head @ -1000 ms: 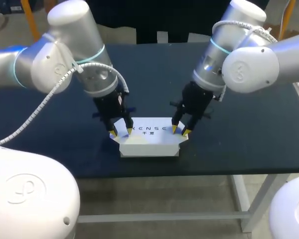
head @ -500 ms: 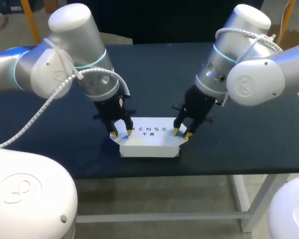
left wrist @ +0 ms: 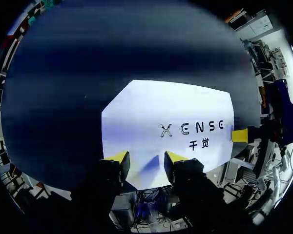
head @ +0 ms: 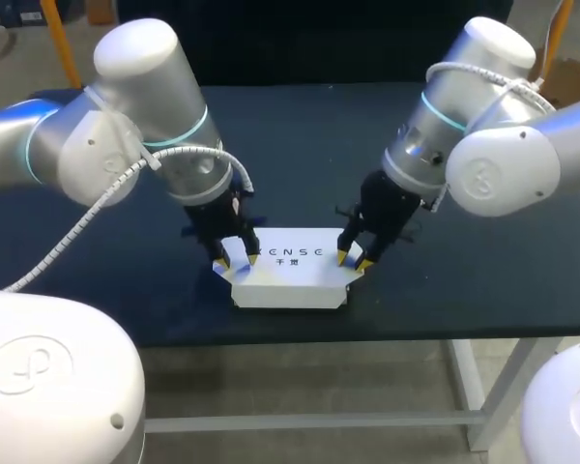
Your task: Assemble the packaging by folding the flat box into shape, placing the metal phone stand inside, and closing the box properly
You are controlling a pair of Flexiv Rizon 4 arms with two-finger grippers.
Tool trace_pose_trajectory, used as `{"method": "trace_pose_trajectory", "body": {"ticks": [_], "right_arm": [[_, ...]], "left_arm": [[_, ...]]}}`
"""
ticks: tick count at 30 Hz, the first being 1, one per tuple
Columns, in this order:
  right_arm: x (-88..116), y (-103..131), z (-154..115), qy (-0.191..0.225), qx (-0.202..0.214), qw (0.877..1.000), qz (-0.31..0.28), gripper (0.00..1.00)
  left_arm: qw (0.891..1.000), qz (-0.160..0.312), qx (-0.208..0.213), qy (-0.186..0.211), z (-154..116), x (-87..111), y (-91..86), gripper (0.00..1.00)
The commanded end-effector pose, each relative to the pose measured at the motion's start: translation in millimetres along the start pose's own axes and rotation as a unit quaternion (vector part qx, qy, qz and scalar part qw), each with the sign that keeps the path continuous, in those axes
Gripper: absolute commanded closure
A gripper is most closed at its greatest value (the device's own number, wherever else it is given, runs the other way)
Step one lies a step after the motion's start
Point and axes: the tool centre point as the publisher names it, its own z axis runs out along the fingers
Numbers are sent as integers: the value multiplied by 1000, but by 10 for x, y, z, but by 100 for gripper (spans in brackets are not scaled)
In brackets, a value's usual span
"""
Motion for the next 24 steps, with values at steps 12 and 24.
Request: {"method": "trace_pose_trajectory", "body": {"ticks": [12, 24], "right_arm": [[0, -12, 36, -1, -2, 1000, -1, 62], [3, -16, 55, 5, -2, 1000, 0, 62]], "left_arm": [[1000, -5, 13, 15, 74, -105, 26, 51], [1000, -3, 16, 25, 115, -105, 33, 55]]}}
